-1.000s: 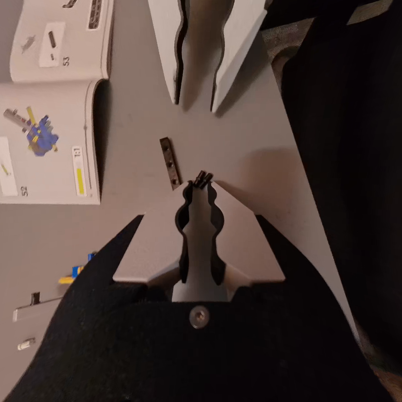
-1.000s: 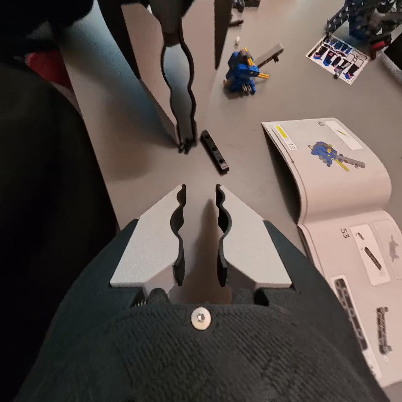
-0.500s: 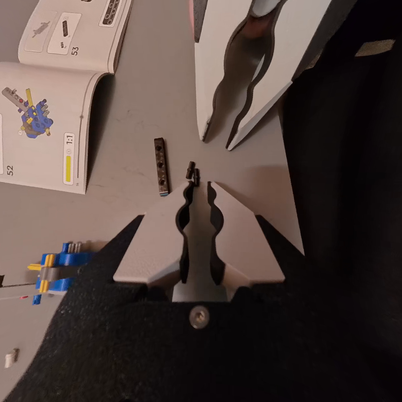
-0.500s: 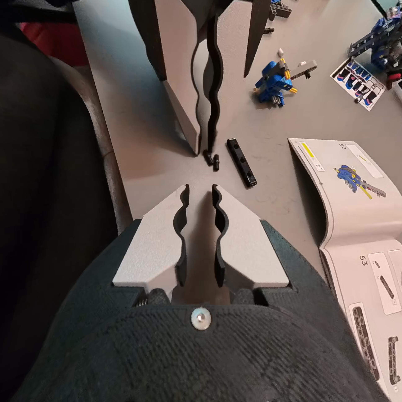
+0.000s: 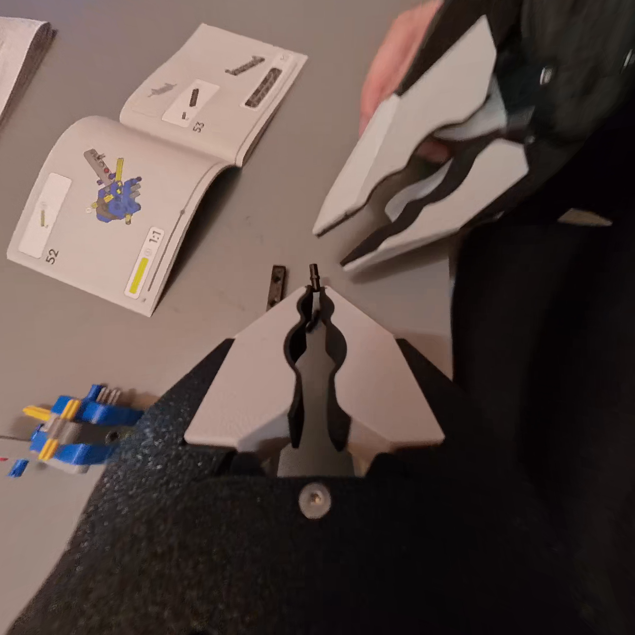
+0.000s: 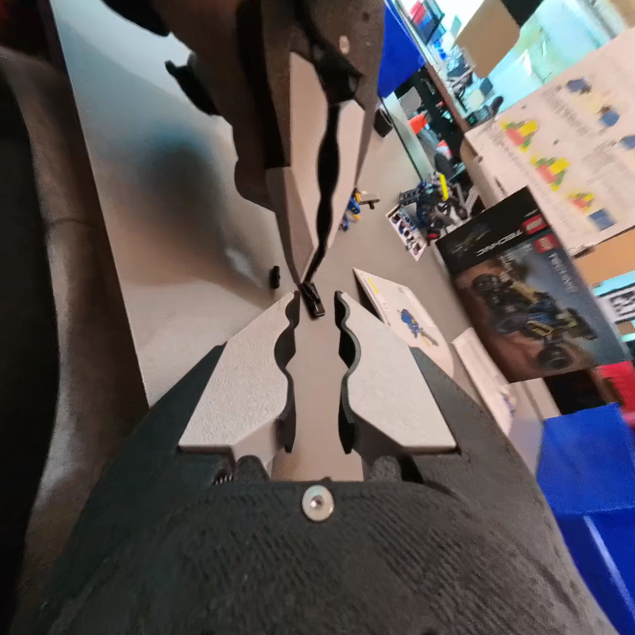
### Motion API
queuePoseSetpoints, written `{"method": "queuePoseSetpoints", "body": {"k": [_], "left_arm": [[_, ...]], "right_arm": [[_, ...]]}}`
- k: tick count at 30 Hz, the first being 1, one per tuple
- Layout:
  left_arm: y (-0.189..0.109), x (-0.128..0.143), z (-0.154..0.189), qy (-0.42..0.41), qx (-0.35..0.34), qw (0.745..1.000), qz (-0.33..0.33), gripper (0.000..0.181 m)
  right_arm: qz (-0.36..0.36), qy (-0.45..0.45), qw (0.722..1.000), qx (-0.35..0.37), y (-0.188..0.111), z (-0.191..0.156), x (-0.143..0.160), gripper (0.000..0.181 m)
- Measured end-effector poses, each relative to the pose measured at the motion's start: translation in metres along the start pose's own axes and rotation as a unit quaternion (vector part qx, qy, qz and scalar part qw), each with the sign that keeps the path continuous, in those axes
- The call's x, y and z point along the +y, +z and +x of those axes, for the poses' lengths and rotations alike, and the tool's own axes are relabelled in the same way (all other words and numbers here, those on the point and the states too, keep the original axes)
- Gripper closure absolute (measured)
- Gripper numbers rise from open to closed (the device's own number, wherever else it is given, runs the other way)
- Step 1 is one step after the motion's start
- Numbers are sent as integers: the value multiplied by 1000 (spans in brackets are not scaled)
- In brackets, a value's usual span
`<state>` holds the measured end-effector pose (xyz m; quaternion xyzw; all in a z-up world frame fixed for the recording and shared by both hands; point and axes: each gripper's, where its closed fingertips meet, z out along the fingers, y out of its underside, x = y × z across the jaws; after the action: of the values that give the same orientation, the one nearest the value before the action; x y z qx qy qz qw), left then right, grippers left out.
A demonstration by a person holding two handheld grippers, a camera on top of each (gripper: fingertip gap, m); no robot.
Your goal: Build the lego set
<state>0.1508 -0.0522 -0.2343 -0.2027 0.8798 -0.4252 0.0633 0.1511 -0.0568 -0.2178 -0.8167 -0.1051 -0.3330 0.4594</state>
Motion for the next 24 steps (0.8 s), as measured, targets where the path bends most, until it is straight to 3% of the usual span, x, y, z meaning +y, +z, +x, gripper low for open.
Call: {"method": "queuePoseSetpoints", "body": {"k": [7,11,15,20,24], "left_arm": [[2,-20,-2,-50,12,998,40,180],[0,-19,-4,-55,10,997,43,180],[-12,0,-14,-46,-17,999,4,180],[-34,36,-30,-47,-54,996,-50,181],[-41,48,-40,-60,-85,993,-53,181]], "right_arm": [[-18,-57,996,66,0,16,5,165],[-14,-75,996,52,4,9,7,165],[-91,-63,992,53,3,16,38,172],[-83,-13,996,31,1,17,43,179],[-87,1,996,11,4,15,44,177]]}}
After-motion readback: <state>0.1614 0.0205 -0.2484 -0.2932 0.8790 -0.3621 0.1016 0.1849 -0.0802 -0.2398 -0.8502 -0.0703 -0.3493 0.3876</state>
